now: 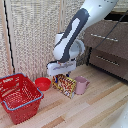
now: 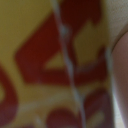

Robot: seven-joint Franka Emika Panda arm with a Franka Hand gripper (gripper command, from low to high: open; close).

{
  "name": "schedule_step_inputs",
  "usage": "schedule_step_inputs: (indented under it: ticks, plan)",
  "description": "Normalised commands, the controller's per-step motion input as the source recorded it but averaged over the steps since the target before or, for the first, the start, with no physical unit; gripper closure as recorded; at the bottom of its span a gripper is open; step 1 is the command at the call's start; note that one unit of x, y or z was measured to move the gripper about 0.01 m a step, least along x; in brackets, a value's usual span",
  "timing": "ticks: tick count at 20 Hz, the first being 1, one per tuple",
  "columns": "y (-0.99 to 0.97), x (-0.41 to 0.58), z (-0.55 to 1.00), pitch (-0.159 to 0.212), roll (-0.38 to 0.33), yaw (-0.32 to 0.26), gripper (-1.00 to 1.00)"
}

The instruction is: Shift your gripper thoughtfully near the cereal snack bar. Tenderly grip the snack bar with your precision device. Carefully hover the precision device above the first drawer installation and invite the snack bar to descend into the first drawer installation.

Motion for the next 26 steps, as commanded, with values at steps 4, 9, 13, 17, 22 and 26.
schedule_step_inputs:
  ticks: [4,9,13,17,22,26]
  plan:
    - [0.01,0.0,0.0,0.0,-0.012,0.0,1.0]
    - [0.0,-0.005,0.04,-0.027,-0.001,-0.037,1.0]
    - [0.0,0.199,0.36,0.059,0.001,-0.078,1.0]
    - [0.0,0.306,0.76,0.117,0.0,-0.036,1.0]
    - [-0.01,0.366,0.91,0.141,0.0,0.0,1.0]
    - [-0.02,0.414,0.98,0.112,0.0,0.0,1.0]
